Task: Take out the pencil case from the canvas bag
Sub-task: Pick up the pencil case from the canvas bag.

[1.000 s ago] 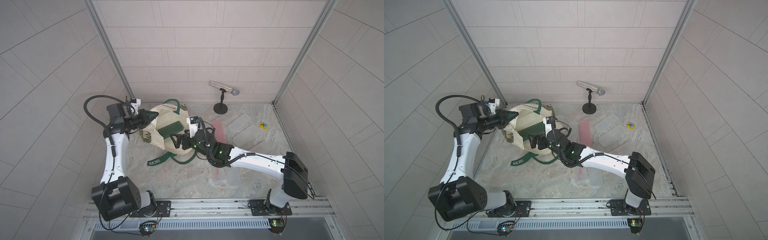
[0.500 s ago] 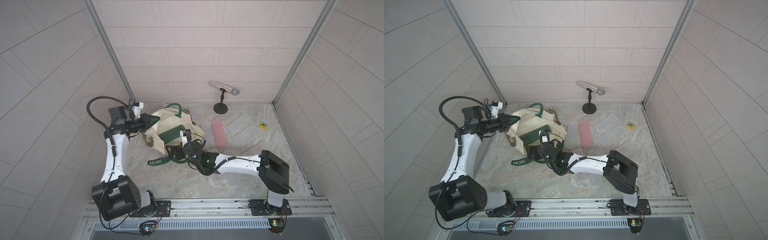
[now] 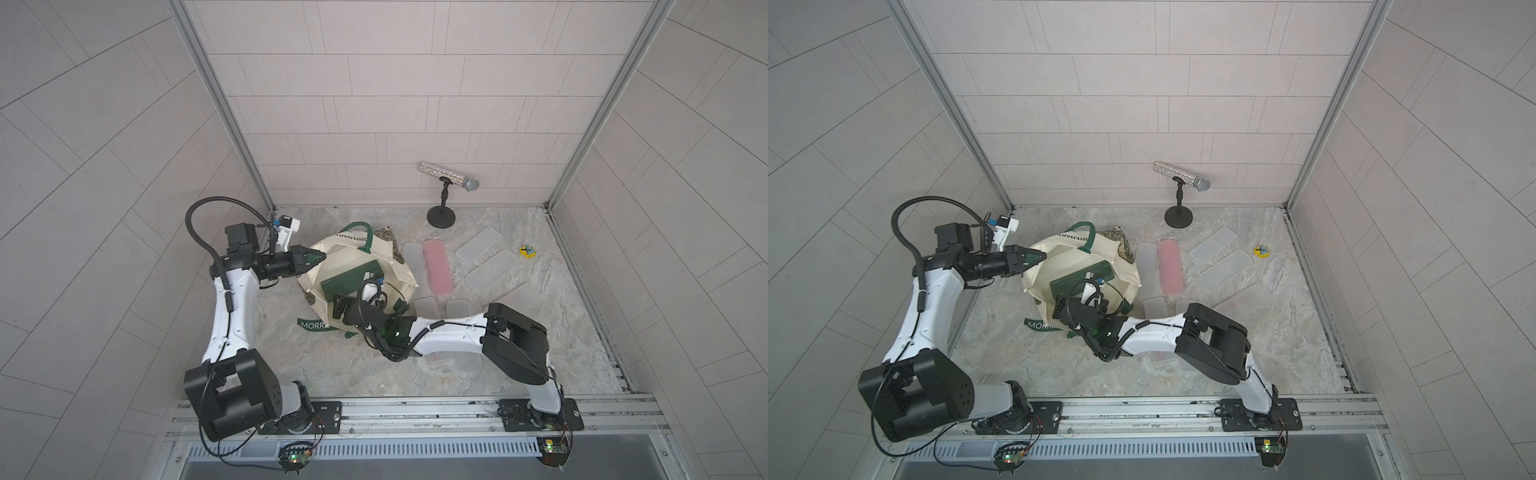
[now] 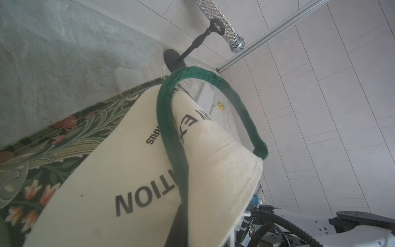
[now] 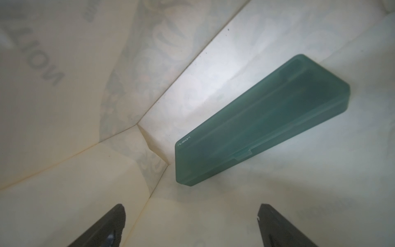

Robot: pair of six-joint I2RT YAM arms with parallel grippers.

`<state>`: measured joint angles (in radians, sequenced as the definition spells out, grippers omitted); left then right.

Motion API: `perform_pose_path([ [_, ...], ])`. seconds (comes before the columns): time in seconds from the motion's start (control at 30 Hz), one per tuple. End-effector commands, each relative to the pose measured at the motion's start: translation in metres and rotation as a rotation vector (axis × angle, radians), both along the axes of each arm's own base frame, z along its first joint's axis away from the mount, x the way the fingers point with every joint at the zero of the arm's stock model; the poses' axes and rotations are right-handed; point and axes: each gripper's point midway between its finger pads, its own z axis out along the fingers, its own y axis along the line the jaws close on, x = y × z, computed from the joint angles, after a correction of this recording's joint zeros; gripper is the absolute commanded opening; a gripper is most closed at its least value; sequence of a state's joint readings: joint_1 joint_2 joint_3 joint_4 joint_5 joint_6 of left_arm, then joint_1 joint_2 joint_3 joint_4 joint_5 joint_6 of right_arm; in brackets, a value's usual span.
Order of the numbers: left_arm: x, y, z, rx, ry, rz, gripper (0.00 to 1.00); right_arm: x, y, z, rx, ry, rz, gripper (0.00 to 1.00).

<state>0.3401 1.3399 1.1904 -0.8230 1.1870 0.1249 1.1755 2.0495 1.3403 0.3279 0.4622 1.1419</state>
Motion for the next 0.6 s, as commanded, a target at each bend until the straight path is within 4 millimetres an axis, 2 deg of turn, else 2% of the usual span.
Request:
perform_pose_path([
  [0.0, -0.012, -0.01, 0.006, -0.019, -0.047, -0.096, 0.0, 0.01, 0.002, -0.009, 0.085, 0.067, -0.087, 0.99],
  [0.2, -0.024, -0.016, 0.004, -0.01, -0.062, -0.161, 0.0, 0.028, 0.011, -0.052, 0.177, 0.231, -0.121, 0.97],
  [0.3, -0.029, -0.018, 0.003, 0.002, -0.064, -0.173, 0.0, 0.034, 0.017, -0.065, 0.243, 0.276, -0.137, 0.97],
  [0.57, -0.038, -0.023, 0.007, -0.006, -0.066, -0.192, 0.0, 0.058, 0.025, -0.072, 0.33, 0.284, -0.167, 0.97],
])
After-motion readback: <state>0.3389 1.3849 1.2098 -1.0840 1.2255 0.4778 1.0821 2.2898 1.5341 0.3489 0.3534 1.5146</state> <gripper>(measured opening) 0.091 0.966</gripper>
